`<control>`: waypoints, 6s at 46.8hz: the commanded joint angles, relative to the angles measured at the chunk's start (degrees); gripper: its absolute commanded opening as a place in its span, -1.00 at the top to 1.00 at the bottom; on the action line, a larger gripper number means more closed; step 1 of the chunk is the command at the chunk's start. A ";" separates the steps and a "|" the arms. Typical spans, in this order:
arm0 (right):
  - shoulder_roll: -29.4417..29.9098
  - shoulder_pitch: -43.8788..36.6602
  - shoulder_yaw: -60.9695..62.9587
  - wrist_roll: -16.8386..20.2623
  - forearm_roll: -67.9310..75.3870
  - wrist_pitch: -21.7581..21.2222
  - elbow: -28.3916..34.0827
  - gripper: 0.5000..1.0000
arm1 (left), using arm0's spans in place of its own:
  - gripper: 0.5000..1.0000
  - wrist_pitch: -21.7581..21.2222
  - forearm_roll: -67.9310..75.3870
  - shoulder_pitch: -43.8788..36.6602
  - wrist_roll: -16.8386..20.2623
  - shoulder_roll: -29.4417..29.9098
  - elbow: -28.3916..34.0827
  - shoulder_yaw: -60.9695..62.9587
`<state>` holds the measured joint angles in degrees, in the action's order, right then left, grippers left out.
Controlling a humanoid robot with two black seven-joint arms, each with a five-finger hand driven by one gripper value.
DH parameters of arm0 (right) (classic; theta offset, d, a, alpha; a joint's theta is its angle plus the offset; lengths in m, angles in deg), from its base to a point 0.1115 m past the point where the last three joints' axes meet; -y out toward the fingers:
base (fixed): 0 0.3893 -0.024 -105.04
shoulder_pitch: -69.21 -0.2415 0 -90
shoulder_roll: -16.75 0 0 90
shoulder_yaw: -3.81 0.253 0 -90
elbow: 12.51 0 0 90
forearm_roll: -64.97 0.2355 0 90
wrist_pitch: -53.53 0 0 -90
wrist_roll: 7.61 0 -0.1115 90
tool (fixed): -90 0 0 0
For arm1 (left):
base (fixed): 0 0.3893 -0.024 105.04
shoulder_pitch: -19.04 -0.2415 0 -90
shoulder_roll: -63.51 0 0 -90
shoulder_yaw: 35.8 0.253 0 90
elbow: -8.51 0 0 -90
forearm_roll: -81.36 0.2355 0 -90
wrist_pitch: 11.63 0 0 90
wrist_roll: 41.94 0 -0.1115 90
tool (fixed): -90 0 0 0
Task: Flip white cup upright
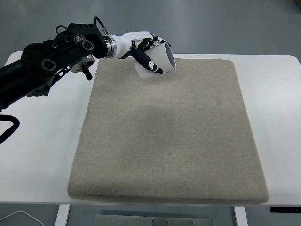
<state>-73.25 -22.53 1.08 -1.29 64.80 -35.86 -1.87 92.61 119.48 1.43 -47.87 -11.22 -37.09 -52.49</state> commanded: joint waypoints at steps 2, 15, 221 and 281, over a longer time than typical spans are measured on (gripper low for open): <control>0.00 -0.01 0.00 0.01 0.00 0.00 0.00 -0.72 | 0.10 -0.09 -1.82 -0.93 4.95 1.69 -0.01 0.00; 0.00 0.07 0.00 0.01 0.00 0.00 0.00 -0.72 | 0.20 -0.27 -5.78 -4.27 19.11 4.68 0.08 -1.40; 0.00 0.07 0.00 0.01 0.00 0.00 0.00 -0.72 | -0.99 20.76 -5.86 -24.58 40.93 5.20 9.74 -22.42; 0.00 0.07 0.00 0.01 0.00 0.00 0.00 -0.72 | -0.99 4.92 -32.49 -18.69 29.58 -7.62 23.19 -22.24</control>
<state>-73.25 -22.52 1.08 -1.28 64.80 -35.86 -1.87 98.72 88.21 -17.26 -16.75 -18.57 -14.12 -74.65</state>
